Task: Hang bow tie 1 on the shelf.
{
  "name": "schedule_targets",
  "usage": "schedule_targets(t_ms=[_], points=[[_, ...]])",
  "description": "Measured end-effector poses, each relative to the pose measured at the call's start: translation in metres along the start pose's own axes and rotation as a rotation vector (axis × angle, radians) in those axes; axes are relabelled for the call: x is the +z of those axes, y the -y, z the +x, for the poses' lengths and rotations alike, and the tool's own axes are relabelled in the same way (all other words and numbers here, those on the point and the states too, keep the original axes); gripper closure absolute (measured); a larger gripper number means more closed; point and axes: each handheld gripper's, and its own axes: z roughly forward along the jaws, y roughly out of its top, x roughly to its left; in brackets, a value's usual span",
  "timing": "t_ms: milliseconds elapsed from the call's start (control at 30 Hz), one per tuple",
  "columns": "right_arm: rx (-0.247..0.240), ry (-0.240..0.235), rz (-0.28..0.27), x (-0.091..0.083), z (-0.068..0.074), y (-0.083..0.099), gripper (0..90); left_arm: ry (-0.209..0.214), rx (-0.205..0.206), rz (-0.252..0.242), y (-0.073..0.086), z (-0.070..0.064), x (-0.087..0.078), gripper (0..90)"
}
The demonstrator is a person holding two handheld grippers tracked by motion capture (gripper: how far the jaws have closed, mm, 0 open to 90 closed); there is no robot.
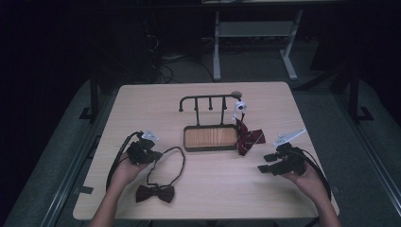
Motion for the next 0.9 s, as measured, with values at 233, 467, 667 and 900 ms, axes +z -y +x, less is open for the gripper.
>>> schedule_targets(t_ms=[233, 467, 667, 900], points=[[0.012, 0.003, 0.008, 0.001, 0.0, 0.0, 43.0, 0.005, 0.008, -0.018, -0.001, -0.002, -0.007, 89.6], [0.007, 0.002, 0.013, 0.002, -0.001, 0.001, 42.9, 0.009, 0.018, -0.036, -0.001, -0.004, -0.012, 89.6], [0.007, 0.007, 0.011, 0.002, -0.003, 0.002, 42.9, 0.012, 0.026, -0.039, -0.003, -0.007, -0.015, 89.6], [0.015, 0.006, 0.014, 0.002, -0.003, 0.002, 42.9, 0.013, 0.038, -0.041, -0.004, -0.008, -0.018, 89.7]])
